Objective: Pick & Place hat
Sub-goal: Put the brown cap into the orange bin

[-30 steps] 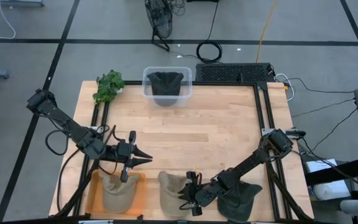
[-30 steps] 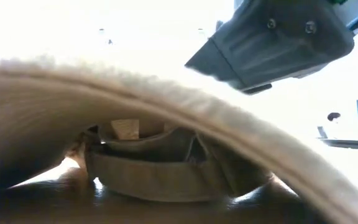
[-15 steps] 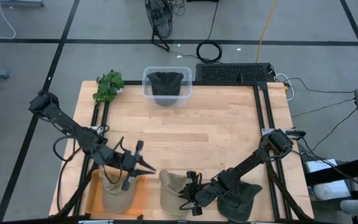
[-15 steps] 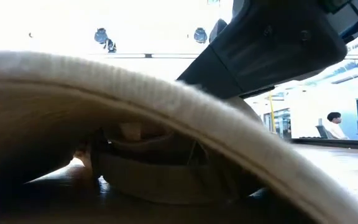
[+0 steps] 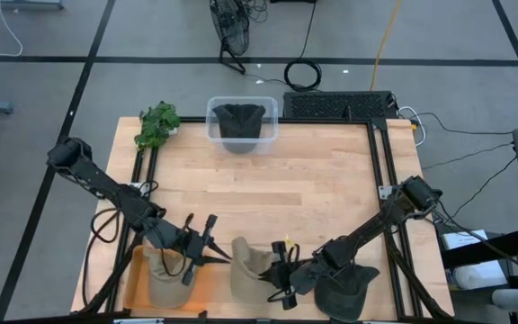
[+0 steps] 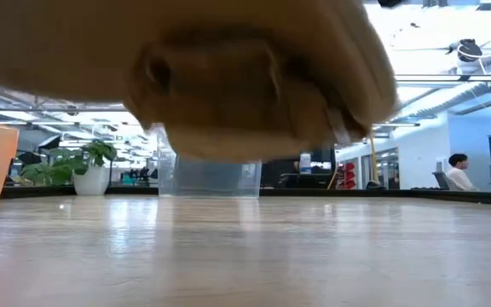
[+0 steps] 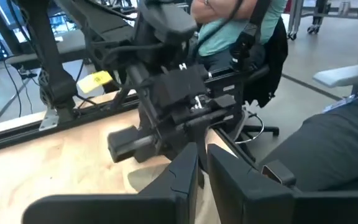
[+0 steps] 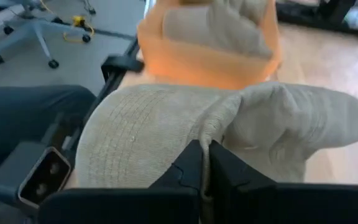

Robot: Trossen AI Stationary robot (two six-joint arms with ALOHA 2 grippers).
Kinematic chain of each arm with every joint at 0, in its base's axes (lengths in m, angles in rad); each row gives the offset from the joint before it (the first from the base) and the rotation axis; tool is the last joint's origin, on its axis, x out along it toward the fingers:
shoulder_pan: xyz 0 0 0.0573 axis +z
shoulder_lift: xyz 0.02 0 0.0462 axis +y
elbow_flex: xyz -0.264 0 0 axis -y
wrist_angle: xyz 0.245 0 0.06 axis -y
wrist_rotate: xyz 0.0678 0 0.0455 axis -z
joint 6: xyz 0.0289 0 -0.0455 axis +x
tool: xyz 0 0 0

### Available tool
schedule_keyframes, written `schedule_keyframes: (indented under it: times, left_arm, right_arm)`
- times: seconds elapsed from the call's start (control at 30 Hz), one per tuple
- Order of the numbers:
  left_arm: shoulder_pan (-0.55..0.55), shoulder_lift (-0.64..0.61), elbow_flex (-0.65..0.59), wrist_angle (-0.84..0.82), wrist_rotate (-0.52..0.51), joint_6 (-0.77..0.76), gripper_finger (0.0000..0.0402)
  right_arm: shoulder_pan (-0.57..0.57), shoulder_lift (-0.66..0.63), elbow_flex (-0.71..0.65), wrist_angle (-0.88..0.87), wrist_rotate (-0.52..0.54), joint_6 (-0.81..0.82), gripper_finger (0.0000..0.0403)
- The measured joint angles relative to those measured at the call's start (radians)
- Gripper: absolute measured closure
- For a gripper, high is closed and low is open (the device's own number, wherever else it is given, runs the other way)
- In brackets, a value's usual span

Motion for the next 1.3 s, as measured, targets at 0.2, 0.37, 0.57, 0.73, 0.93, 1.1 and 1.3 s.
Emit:
schedule_keyframes:
  times: [0.2,0.37,0.57,0.73,0.93,1.1,1.3]
  left_arm:
    - [-0.038,0.058,0.053,-0.019,-0.019,-0.029,0.0352]
    - [-0.030,0.156,0.097,-0.022,-0.085,-0.031,0.0327]
    - [0.020,0.241,0.168,-0.083,-0.088,-0.071,0.0264]
    - [0.052,0.256,0.187,-0.152,-0.089,-0.094,0.0214]
    - [0.079,0.260,0.187,-0.159,-0.100,-0.154,0.0183]
    - [0.071,0.309,0.188,-0.152,-0.040,-0.170,0.0181]
    - [0.086,0.328,0.188,-0.099,-0.016,-0.126,0.0181]
  right_arm:
    - [-0.006,-0.012,0.001,-0.027,-0.004,-0.087,0.0402]
    - [-0.023,-0.044,0.001,-0.101,-0.036,-0.130,0.0403]
    - [-0.040,-0.120,0.001,-0.205,-0.073,-0.177,0.0403]
    - [-0.045,-0.165,0.001,-0.255,-0.084,-0.222,0.0403]
    - [-0.055,-0.183,0.001,-0.256,-0.087,-0.277,0.0403]
    - [-0.085,-0.184,0.001,-0.261,-0.137,-0.282,0.0403]
    - [-0.114,-0.184,0.001,-0.287,-0.135,-0.244,0.0403]
